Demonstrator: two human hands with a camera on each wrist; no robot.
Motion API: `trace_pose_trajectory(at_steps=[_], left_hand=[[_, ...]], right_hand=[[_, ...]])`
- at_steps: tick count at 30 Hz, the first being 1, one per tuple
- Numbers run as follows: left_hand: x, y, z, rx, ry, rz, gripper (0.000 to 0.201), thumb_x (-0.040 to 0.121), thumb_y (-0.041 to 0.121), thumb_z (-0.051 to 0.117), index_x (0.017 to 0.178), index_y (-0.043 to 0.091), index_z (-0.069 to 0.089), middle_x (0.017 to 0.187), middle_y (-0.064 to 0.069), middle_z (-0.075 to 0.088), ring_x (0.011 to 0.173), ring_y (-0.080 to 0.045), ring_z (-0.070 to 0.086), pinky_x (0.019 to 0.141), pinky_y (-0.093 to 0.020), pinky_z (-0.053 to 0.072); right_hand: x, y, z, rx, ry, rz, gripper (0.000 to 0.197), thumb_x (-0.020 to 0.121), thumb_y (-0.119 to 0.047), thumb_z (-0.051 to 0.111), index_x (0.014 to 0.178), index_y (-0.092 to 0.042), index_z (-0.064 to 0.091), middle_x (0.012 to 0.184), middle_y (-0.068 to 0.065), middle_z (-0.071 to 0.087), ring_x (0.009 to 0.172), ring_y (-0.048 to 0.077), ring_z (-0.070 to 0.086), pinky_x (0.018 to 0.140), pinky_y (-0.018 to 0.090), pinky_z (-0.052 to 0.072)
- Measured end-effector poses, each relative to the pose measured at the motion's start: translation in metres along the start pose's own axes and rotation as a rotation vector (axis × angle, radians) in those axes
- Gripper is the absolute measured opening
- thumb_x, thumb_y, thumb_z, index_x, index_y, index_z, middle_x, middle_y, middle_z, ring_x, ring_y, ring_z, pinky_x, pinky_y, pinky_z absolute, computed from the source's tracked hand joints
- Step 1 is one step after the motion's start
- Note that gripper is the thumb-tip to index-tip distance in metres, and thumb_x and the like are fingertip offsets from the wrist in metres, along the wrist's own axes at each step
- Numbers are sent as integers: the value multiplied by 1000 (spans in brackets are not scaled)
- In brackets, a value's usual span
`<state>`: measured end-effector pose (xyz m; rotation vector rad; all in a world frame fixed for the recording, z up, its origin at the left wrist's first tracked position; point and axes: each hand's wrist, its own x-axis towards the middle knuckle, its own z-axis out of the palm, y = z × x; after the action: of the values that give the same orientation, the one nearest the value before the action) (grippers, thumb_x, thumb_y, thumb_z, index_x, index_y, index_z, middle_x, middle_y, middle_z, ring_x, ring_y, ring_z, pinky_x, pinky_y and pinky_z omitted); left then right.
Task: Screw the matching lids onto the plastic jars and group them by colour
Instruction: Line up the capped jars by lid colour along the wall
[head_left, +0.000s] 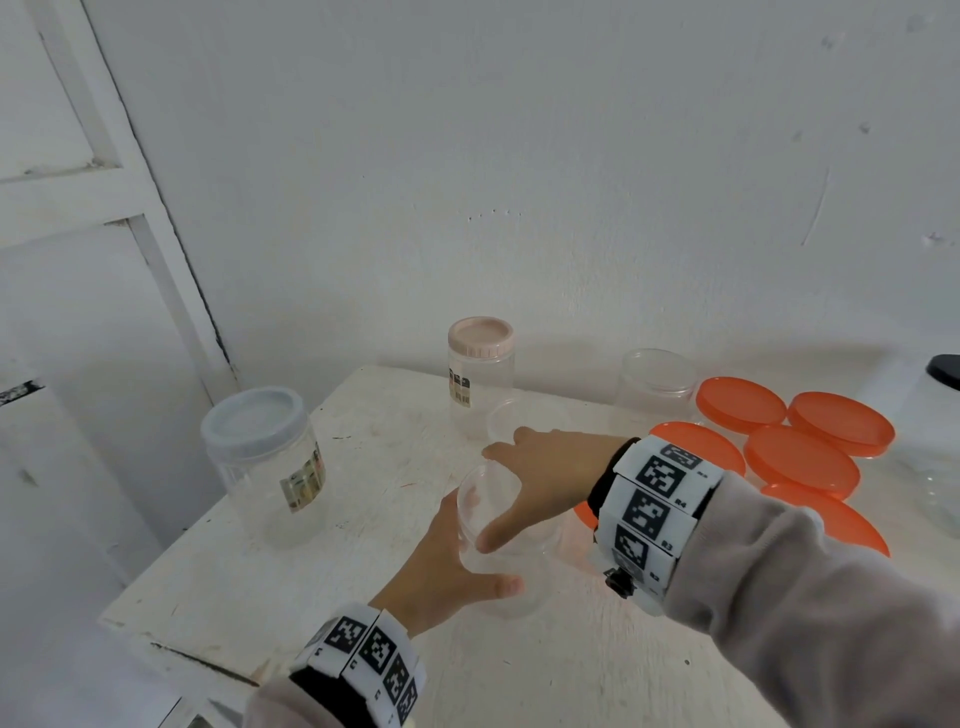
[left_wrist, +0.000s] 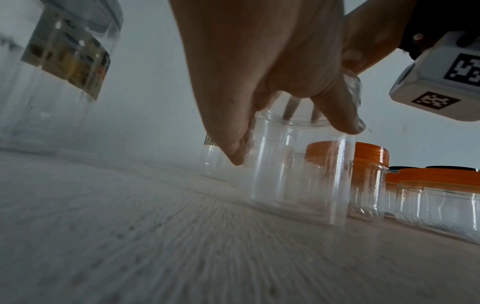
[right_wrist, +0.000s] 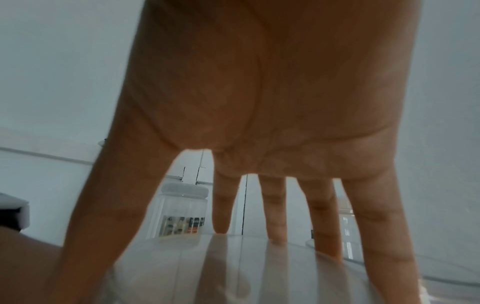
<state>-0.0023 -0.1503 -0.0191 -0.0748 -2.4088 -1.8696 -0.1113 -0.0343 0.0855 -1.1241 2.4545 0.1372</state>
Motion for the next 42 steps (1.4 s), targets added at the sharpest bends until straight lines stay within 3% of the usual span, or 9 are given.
trace_pose_trajectory(at_steps=[5,9,13,15,18,22,31,38,42], left_hand=[[2,-5,1,14,30,-18,81,60,35,84,122,49,34,113,53,42,110,27,40,81,3,37],[1,-1,1,25,10,-10,78,61,38,82,122,52,36,117,50,43,112,24,42,81,2,39],[0,-1,1,32,2,-15,81,59,39,83,114,72,34,120,45,45,114,20,43,83,-2,41],[1,-5,1,22,22,-43,87,53,47,83,121,62,30,122,42,42,114,20,41,84,-4,41],[2,-7,0,27,16,-52,89,51,49,83,124,52,31,116,50,41,113,24,40,84,-4,42],[4,-9,1,35,31,-49,96,53,44,85,132,49,30,132,32,43,122,15,40,95,-13,40],[0,-2,0,19,-7,-39,82,58,41,83,122,51,33,112,57,39,107,32,37,79,4,37],[2,-6,0,51,37,-68,91,51,51,82,126,49,30,128,33,41,116,20,40,87,-5,38],[2,-2,1,58,2,-20,84,62,35,86,128,45,34,124,43,46,117,20,42,85,-1,39]], right_hand=[[-1,-2,-2,40,-29,-129,96,67,-54,77,143,-52,19,137,-10,32,125,20,30,102,48,37],[1,-1,3,34,-5,-64,92,65,-71,68,142,-48,23,129,-7,35,119,21,38,98,45,41],[-1,1,2,-11,17,63,96,60,-85,57,135,-28,38,109,-4,44,99,19,49,84,36,44],[-3,2,0,-31,45,89,96,59,-87,57,131,-24,43,99,-7,46,93,17,50,79,33,43],[-5,2,1,3,49,25,101,61,-75,69,143,-33,27,121,-5,41,112,20,43,93,42,44],[-4,-4,2,40,-13,-123,98,70,-46,78,146,-48,16,139,-8,30,124,21,30,101,46,38],[-4,-4,6,-7,37,52,96,66,-81,58,143,-30,31,134,2,36,120,28,45,95,45,43],[-4,-5,4,58,-37,-113,91,74,-48,74,145,-50,18,143,-8,28,128,24,27,103,49,34],[-1,-5,10,49,39,-74,85,70,-67,67,142,-47,25,127,-6,36,118,23,32,96,47,39]])
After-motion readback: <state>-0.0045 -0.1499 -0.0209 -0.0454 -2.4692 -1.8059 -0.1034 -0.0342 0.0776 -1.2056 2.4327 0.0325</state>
